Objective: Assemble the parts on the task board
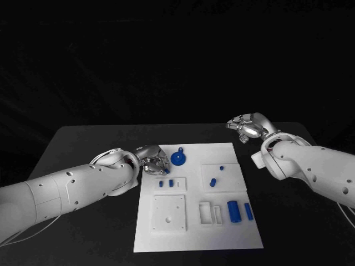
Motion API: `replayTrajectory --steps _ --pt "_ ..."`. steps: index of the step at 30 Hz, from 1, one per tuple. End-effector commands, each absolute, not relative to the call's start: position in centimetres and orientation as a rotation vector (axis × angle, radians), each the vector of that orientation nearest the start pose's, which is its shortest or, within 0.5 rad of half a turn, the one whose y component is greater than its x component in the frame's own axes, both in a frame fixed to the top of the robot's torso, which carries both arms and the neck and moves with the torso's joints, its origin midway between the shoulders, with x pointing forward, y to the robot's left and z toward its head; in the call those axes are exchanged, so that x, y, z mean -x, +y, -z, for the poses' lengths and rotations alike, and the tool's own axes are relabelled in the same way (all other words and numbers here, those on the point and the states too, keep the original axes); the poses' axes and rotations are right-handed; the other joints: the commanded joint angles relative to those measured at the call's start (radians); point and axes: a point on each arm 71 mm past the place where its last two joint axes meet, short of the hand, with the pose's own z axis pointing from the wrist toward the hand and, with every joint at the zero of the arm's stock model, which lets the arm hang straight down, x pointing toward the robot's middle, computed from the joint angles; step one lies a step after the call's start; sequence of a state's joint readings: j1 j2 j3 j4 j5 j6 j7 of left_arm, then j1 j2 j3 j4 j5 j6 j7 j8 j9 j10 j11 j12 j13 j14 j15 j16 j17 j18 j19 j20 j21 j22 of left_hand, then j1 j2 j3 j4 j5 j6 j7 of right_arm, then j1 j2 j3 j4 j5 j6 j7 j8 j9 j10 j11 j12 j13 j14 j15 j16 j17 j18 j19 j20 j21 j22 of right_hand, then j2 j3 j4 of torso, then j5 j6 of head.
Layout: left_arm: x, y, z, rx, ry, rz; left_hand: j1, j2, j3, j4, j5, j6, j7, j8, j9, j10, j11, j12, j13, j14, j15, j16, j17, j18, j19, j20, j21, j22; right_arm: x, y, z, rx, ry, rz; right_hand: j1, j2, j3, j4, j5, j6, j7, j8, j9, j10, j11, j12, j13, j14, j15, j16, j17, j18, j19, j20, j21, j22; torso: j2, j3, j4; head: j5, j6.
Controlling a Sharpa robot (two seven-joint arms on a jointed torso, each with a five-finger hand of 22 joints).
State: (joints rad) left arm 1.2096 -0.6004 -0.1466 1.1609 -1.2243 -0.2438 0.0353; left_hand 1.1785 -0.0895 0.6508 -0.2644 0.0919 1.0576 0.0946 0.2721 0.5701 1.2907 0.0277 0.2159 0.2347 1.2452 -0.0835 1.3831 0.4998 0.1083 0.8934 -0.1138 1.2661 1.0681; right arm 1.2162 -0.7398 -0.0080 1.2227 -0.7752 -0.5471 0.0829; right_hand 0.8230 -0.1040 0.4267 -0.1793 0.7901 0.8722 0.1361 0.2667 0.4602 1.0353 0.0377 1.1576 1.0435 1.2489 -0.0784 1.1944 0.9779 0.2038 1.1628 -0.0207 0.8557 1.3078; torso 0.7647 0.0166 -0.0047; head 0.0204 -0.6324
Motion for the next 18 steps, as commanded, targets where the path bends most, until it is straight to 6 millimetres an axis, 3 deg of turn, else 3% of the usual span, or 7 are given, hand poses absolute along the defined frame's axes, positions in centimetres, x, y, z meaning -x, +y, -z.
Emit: replayTrajectory --steps 1,18 --pt "-52.9 17.5 24.2 -0.078 1.846 0.721 0.000 0.009 0.004 -0.002 0.003 0.010 0.003 0.003 0.001 0.008 -0.001 -0.004 0.001 0.001 -0.003 0.003 -0.001 0.033 -0.001 -0.065 0.007 0.001 -54.8 -25.5 17.4 -0.565 1.442 -0.824 -0.004 0.006 0.002 -0.004 0.004 0.001 0.007 0.005 -0.001 -0.002 -0.009 0.006 -0.001 0.004 -0.003 0.003 -0.001 0.058 0.002 -0.008 -0.006 0.017 0.000 0.0001 0.0000 0.000 -0.001" --pt "-52.3 16.2 24.1 -0.344 1.771 0.607 0.005 0.005 0.010 -0.010 0.013 0.016 0.000 0.005 0.001 0.013 -0.003 -0.006 0.002 0.003 -0.005 0.004 -0.002 0.034 0.001 -0.067 0.008 0.002 -54.8 -25.5 17.4 -0.564 1.442 -0.826 -0.004 0.006 0.003 -0.004 0.004 0.001 0.007 0.005 -0.001 -0.002 -0.009 0.006 -0.001 0.004 -0.003 0.003 -0.001 0.058 0.002 -0.008 -0.006 0.017 0.000 0.0009 -0.0010 0.001 0.000"
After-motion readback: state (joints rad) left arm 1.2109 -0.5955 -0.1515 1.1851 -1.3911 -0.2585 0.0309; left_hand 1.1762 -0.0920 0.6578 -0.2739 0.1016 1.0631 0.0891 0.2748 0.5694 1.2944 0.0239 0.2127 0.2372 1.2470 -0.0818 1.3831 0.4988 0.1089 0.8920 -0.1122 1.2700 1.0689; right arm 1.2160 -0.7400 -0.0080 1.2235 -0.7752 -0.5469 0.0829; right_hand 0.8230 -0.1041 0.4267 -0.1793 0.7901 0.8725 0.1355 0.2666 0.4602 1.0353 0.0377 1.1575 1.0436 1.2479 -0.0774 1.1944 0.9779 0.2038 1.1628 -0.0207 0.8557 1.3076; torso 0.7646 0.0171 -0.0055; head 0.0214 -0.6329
